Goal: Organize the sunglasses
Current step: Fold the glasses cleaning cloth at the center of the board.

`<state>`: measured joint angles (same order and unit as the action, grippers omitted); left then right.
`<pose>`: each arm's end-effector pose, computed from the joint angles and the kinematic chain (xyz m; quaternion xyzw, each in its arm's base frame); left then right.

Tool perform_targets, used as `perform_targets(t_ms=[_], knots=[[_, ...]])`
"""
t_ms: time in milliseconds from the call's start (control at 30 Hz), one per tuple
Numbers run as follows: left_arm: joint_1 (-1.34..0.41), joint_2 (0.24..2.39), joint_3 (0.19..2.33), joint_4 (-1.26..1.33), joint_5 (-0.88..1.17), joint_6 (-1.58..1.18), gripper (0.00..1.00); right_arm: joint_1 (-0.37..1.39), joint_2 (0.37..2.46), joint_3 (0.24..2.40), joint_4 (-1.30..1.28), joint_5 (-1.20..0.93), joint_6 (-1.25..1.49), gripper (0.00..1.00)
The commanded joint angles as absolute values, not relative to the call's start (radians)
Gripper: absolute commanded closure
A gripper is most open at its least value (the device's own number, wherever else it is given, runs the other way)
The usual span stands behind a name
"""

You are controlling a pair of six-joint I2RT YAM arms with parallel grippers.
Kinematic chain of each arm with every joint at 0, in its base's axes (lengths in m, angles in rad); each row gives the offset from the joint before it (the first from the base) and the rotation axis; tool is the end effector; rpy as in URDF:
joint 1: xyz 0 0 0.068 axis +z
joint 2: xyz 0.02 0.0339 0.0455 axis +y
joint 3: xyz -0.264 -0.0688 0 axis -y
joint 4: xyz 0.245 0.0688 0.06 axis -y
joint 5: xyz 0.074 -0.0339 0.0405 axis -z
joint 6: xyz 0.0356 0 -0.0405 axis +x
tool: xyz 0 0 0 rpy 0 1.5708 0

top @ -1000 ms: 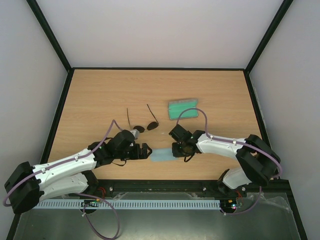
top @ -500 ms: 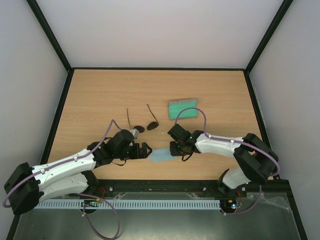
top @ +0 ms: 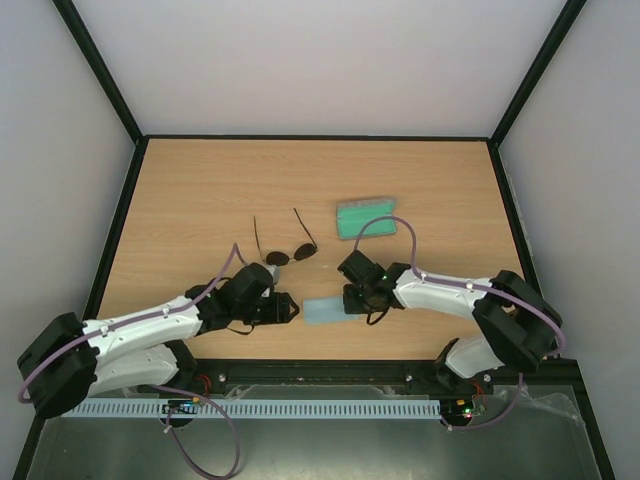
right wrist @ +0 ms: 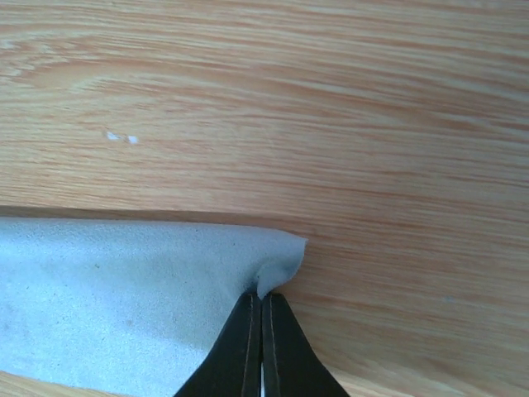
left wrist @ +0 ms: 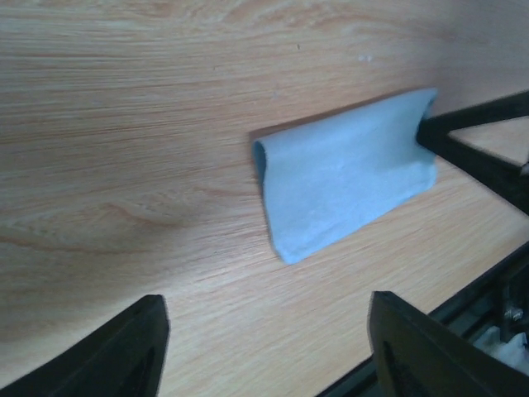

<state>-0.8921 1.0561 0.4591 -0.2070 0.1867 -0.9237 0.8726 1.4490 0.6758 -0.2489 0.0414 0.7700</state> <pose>0.1217 -0.1614 0.1767 0.0203 0.9238 -0.3468 0.1611 0.1698 0.2000 0.1539 -0.0437 0.9614 0.1847 0.1991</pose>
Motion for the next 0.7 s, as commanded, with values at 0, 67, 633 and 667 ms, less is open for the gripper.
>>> perform_targets(t_ms=[0,67,633,667], knots=[[-0.901,1.114,0.455,-0.155,0.199,-0.922,0.43,0.879,1.409,0.644,-0.331,0.079,0.797,0.99],[-0.914,1.154,0.474,-0.153,0.182,-0.918,0.54,0.88,1.399,0.633,-0.321,0.073,0.805,0.99],[-1.034,1.422,0.655,-0.22,0.01,-0.904,0.61,0.879,1.386,0.58,-0.249,0.039,0.832,0.99],[-1.039,1.432,0.66,-0.225,0.002,-0.902,0.61,0.88,1.383,0.58,-0.247,0.038,0.832,0.99]])
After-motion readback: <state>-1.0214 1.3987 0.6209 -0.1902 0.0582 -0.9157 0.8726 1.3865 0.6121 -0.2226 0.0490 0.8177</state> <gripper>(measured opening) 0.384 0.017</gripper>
